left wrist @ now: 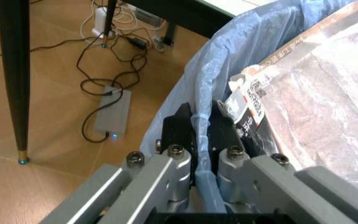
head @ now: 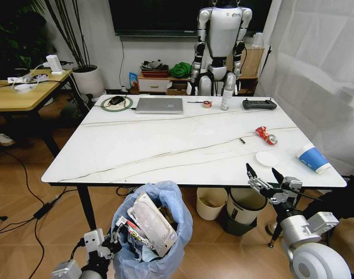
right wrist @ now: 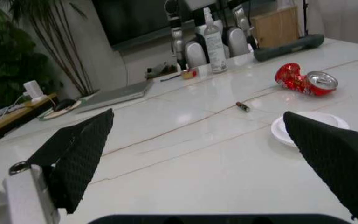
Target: Pick up the trash bin and place the trash from the table into it.
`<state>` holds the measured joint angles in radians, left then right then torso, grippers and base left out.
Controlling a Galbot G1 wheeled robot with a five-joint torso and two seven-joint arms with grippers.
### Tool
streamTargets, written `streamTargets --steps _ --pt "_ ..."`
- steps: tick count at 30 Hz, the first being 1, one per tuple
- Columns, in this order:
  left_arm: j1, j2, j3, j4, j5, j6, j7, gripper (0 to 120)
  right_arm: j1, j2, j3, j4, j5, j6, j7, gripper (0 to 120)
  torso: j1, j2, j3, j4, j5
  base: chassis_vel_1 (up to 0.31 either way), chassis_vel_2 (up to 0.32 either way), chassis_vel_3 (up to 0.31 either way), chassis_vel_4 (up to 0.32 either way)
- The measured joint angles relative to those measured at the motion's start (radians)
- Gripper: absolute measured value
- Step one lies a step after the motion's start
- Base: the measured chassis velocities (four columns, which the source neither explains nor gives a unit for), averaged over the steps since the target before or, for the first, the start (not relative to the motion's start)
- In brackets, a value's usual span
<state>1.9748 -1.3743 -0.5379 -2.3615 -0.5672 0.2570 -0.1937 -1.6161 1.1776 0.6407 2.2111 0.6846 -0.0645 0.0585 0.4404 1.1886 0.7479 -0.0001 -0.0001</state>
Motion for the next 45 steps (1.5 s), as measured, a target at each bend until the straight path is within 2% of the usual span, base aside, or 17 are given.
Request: streamTargets --steps 45 --pt "-0.007 -0.002 0.014 0.019 0.005 0.0 0.0 0 0.028 0.001 -0.016 -0.026 0.013 0.001 -0.002 100 0.0 0.0 0.0 0.0 -0.0001 -0.056 -0.058 0.053 0.058"
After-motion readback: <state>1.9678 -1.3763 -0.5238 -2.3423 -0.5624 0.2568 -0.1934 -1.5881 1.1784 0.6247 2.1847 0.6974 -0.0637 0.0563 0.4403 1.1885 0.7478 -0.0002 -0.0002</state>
